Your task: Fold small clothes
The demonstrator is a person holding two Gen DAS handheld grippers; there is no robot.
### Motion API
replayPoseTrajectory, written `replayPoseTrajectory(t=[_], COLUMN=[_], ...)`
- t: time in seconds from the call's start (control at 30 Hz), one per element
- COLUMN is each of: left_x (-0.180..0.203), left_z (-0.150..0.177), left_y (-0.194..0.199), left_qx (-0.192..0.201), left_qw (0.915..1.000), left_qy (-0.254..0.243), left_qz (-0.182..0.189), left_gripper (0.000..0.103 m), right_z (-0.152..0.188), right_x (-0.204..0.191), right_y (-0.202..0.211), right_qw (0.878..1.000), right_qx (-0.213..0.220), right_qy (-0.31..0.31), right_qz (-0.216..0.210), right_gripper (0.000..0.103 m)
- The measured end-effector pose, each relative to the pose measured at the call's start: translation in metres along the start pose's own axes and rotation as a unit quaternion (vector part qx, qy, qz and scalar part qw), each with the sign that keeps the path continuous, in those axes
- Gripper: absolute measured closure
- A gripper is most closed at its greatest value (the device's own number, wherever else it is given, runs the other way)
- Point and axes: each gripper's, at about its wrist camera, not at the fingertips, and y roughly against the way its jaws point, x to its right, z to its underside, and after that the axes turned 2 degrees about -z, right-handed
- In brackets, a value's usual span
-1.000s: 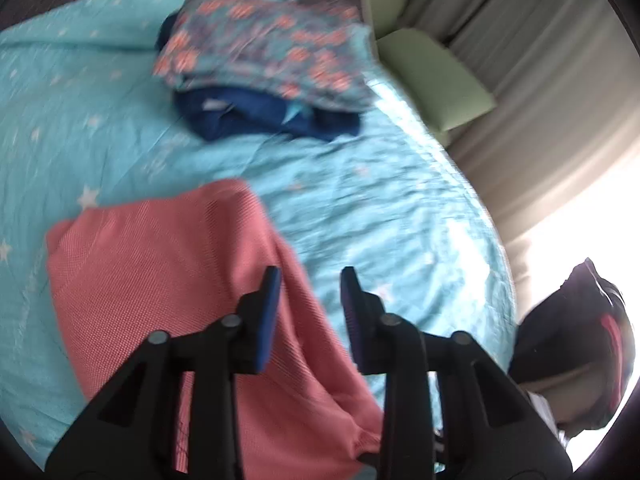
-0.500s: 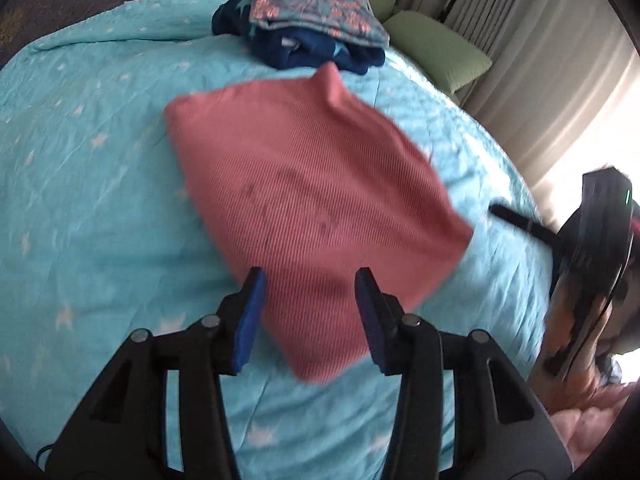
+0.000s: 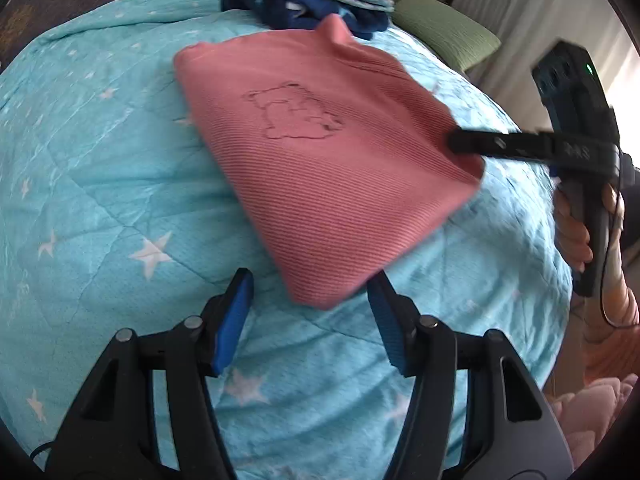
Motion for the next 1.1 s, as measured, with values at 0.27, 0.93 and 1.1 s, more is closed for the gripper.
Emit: replayPoseTrajectory(t=[0.27, 0.93, 1.1], left_x=[-0.002, 0.005, 0.004], left_z=[-0.004, 0.010, 0.003], left_y=[0.011, 0.028, 0.017], left_qx=[0.017, 0.017, 0.022], left_qw=[0.9997, 0.9998, 0.9992], left_qy=[0.017, -0.003, 0.008], left_qz=[0.004, -0.010, -0.033], left_gripper=[0.078, 0.080, 0.062], right_z=[0.005, -0.009, -0.026], right_x=[-0.006, -0.001, -0.018], right_y=[0.011, 0.032, -0.013], right_qw=[0.997, 0.999, 1.000], right_qx=[-0.013, 0.034, -0.003], right_qy=[-0.008, -0.016, -0.007], right_qz=[-0.076, 0.005, 0.005], right_gripper=[0.095, 0.074, 0.041])
